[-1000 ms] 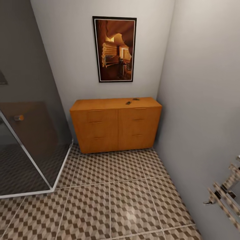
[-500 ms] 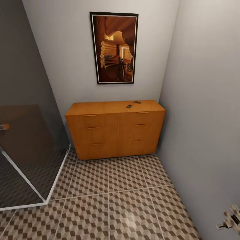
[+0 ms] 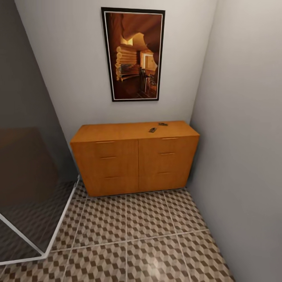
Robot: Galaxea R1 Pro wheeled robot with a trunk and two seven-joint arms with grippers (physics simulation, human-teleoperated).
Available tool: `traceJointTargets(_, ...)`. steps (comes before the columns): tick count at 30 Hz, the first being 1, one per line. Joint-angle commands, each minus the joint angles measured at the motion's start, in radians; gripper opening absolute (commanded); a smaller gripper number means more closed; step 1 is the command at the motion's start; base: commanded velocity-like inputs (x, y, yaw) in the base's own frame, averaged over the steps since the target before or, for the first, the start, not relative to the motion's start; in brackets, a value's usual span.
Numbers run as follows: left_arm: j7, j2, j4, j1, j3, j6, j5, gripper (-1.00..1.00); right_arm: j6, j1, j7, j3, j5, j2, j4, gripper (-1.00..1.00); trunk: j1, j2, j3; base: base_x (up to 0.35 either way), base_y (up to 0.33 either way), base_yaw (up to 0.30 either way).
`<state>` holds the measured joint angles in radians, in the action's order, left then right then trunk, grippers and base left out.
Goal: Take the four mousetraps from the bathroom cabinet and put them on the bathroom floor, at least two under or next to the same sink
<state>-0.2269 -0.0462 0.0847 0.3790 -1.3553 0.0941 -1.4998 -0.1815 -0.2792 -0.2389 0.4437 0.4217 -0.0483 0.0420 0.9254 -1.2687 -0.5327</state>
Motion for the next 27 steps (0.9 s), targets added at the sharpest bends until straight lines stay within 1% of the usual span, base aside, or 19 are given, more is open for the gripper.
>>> traceJointTargets(1,-0.008,-0.001,0.004,0.0,-0.008,0.002,-0.008,1.0,-0.008,-0.001,0.0,0.008,0.01,-0.001,0.004,1.0,0.001,0.0,-0.001,0.338,0.0,0.0)
traceJointTargets(7,-0.008,-0.001,0.004,0.0,-0.009,0.002,-0.008,1.0,-0.011,-0.001,0.0,0.006,0.013,0.002,0.002,1.0,0.001,0.0,-0.001,0.337,0.0,0.0)
traceJointTargets(9,-0.008,-0.001,0.004,0.0,-0.009,0.003,-0.008,1.0,-0.012,-0.001,0.0,0.006,0.013,0.015,0.0,1.0,0.001,0.0,-0.001,0.168,0.0,0.0)
traceJointTargets(16,-0.007,-0.001,0.005,0.0,-0.008,0.005,-0.01,1.0,-0.011,-0.001,0.0,0.008,0.005,0.028,0.0,1.0,0.001,0.0,-0.001,0.054,0.0,0.0)
traceJointTargets(27,-0.006,-0.001,0.007,0.0,-0.007,0.006,-0.016,1.0,-0.013,-0.001,0.0,0.011,0.001,0.03,-0.003,1.0,0.001,0.0,-0.001,0.004,0.0,0.0)
